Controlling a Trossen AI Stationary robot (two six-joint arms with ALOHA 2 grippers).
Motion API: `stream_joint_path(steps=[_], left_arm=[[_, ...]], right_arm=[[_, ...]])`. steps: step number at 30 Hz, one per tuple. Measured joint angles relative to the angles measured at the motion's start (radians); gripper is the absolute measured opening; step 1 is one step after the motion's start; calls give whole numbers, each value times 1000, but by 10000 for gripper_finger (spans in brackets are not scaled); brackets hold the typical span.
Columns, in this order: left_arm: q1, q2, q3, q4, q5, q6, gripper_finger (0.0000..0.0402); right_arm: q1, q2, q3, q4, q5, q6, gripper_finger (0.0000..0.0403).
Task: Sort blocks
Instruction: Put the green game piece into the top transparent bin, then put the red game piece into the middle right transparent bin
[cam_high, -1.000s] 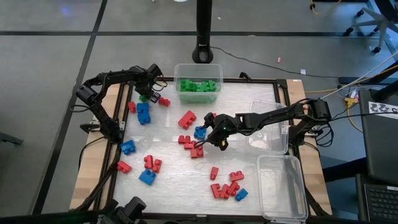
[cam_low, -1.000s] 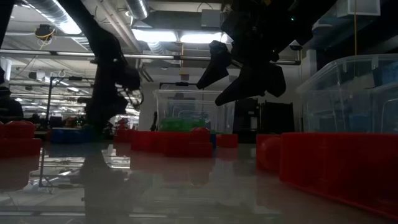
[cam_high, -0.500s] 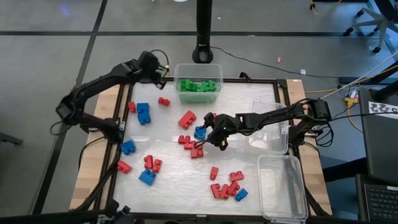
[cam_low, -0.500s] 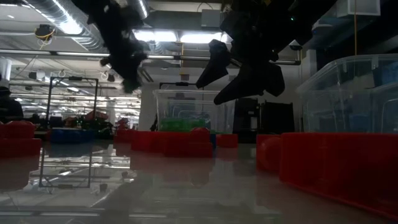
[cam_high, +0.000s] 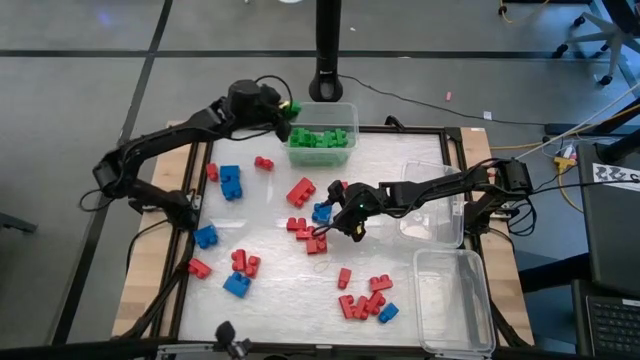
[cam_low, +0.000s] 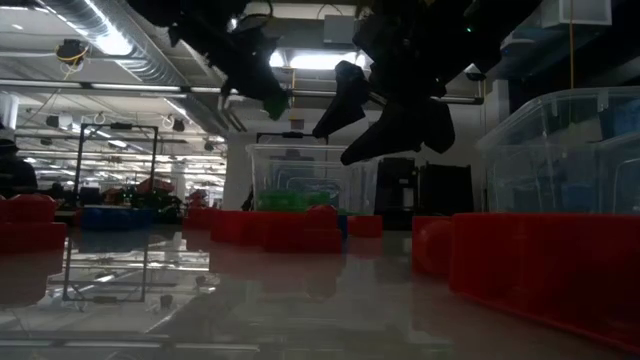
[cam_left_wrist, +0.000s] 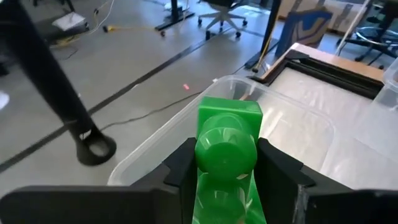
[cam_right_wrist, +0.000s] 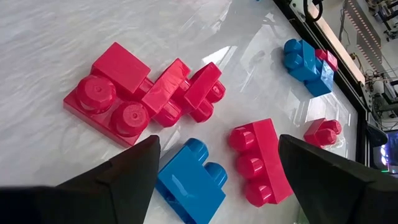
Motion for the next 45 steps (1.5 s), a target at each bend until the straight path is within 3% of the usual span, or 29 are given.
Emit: stream_joint_path(steps=[5,13,21,28,33,38,41,45], left_arm=[[-25,53,0,94,0,9,142],[-30,79,0,108,34,6,236],[-67,-88,-31,-40,33,47,259],[-181,-377,-307,43,25,-14,251],[-274,-564,-608,319,0,-113,251],[-342,-642,-850,619,-45,-202,251],[-351,-658,-900,697,-77,-233,251],[-351,-668,-903,695,-79,-213,251]], right_arm=[[0,0,0,0,0,0,324],[0,0,0,-1,0,0,324],[0,0,0,-3,35,0,324],[0,0,0,-3,113,0,324],[0,0,0,1,116,0,324],[0,0,0,7,103,40,324],[0,0,9,-14,101,54,324],[-33,0,45,-113,215,54,324]])
